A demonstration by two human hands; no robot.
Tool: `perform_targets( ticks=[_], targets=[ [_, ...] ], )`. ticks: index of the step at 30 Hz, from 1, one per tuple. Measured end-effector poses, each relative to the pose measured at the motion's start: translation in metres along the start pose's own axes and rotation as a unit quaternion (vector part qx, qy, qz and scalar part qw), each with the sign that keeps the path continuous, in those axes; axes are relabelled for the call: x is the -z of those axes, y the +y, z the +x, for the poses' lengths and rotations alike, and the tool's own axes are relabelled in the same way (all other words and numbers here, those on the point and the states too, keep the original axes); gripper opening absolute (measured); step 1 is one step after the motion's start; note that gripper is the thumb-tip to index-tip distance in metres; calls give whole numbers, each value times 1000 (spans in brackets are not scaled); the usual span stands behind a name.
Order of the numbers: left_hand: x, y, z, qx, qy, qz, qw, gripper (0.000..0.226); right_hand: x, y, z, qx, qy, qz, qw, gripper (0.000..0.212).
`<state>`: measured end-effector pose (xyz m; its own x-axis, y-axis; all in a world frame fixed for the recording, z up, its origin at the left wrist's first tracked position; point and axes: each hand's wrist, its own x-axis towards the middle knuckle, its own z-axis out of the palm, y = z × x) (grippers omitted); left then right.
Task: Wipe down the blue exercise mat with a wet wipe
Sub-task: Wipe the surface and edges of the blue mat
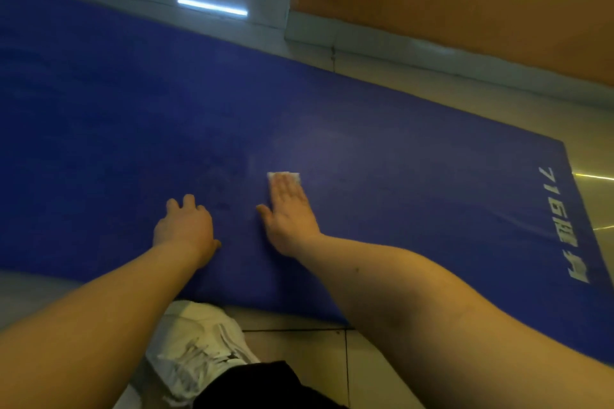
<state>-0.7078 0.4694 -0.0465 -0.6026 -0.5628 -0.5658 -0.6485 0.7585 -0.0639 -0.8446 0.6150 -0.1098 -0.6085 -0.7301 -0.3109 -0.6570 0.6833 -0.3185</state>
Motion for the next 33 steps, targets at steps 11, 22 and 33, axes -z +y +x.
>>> perform_targets(
  ticks=[11, 22, 33],
  targets=[
    [-6, 7, 0, 30, -1, 2, 1000, 78, 23, 53, -12, -390, 49, 54, 918, 82],
    [11, 13, 5, 10, -29, 72, 997, 52, -13, -22, -16, -11, 0, -16, 1000, 77],
    [8, 16, 9, -11, -20, 109, 994, 39, 10, 51, -35, -399, 61, 58, 913, 82]
  ],
)
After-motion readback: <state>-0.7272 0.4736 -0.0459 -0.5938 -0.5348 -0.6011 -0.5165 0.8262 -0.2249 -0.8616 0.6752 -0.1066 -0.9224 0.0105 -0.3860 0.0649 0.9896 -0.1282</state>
